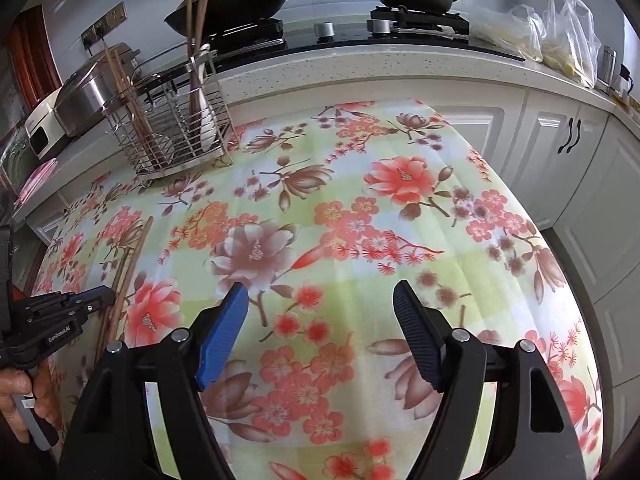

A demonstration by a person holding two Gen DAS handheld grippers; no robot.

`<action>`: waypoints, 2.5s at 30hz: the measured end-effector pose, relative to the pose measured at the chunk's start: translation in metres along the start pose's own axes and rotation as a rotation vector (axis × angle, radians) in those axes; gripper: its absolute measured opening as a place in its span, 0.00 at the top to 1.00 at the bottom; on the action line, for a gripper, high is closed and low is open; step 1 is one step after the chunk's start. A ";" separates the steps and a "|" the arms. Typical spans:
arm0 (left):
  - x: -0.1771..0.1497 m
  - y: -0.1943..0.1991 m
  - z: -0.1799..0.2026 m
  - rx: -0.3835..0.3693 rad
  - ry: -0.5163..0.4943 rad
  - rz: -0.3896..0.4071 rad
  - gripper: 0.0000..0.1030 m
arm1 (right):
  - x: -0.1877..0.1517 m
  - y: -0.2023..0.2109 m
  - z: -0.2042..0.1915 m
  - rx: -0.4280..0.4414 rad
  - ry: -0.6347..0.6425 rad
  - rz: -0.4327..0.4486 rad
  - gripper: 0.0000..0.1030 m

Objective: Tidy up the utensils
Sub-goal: 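Move both open tools down to the chopsticks on the tablecloth, then grasp a wooden chopstick with the left tool while the right tool grasps another, then lift both held chopsticks upright and carry them over the wire rack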

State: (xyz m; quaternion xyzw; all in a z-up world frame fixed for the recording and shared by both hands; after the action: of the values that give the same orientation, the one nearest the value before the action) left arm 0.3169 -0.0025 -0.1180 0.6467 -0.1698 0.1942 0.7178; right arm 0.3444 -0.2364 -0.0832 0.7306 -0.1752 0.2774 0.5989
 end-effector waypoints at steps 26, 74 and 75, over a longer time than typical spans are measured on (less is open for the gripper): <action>-0.007 0.016 -0.115 0.029 0.139 0.039 0.88 | -0.014 -0.079 -0.199 0.045 0.256 -0.143 0.59; 0.042 0.128 -0.017 -0.017 0.026 0.284 0.94 | 0.037 0.062 -0.089 0.160 0.106 0.101 0.93; 0.043 0.130 -0.015 -0.018 0.024 0.288 0.94 | 0.039 0.065 -0.089 0.161 0.106 0.107 0.93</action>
State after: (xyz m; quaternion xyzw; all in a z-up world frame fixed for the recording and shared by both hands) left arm 0.2895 0.0269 0.0144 0.6069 -0.2541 0.3014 0.6901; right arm 0.3195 -0.1610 0.0033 0.7502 -0.1595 0.3603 0.5310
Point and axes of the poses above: each gripper's, at about its wrist camera, not at the fingertips, and y roughly against the way its jaws point, z to its right, x to its top, the point moved 9 cm from there along -y, roughly the way its jaws point, and after that the axes turned 2 degrees about -z, right-handed, at the moved point
